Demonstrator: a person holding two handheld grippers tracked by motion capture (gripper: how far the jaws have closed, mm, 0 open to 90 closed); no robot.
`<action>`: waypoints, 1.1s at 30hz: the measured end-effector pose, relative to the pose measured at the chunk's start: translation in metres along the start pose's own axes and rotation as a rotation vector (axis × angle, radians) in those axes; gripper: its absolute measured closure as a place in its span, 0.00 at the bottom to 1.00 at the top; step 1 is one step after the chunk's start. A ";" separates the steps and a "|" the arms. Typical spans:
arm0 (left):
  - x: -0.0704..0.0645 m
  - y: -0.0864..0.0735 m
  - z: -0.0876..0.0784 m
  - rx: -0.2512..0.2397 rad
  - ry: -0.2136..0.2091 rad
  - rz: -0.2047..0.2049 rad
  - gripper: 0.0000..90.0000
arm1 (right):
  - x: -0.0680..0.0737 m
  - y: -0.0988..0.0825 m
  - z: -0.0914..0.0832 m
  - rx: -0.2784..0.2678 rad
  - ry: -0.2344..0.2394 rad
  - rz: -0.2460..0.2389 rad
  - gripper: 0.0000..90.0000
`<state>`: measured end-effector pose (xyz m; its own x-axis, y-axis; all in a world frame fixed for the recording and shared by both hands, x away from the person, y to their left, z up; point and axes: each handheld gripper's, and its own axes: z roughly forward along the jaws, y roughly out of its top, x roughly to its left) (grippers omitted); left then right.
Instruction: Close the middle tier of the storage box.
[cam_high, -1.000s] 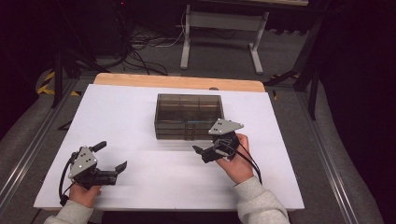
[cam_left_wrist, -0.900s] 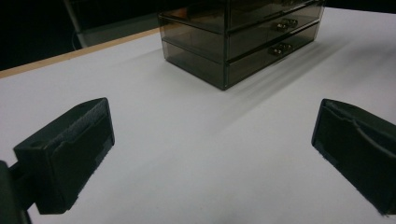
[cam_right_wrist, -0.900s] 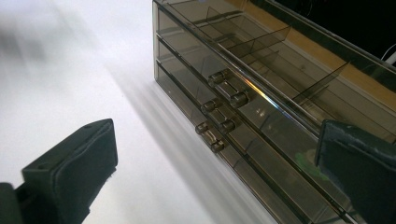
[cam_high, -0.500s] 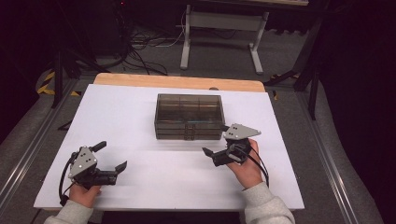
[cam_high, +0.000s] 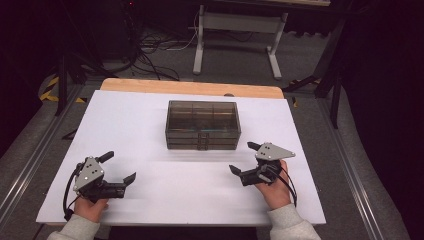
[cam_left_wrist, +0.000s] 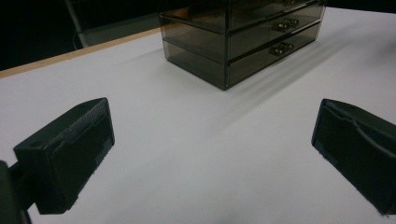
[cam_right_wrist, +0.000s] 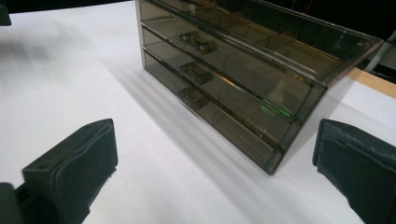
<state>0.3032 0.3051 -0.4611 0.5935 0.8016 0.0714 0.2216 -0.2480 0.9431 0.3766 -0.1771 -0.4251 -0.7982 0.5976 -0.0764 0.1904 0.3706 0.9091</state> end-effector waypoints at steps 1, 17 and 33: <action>0.000 0.000 0.000 0.000 0.000 0.000 0.00 | -0.001 -0.003 -0.002 -0.003 -0.005 0.004 0.01; 0.000 0.000 0.000 -0.002 0.001 -0.001 0.00 | -0.005 -0.037 -0.009 -0.016 -0.022 0.026 0.00; -0.001 0.000 -0.001 -0.009 0.001 0.009 0.00 | -0.009 -0.054 -0.019 0.031 -0.043 0.077 0.00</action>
<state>0.3023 0.3050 -0.4610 0.5944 0.8002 0.0805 0.2094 -0.2506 0.9452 0.3630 -0.2163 -0.4657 -0.7552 0.6550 -0.0249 0.2685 0.3438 0.8998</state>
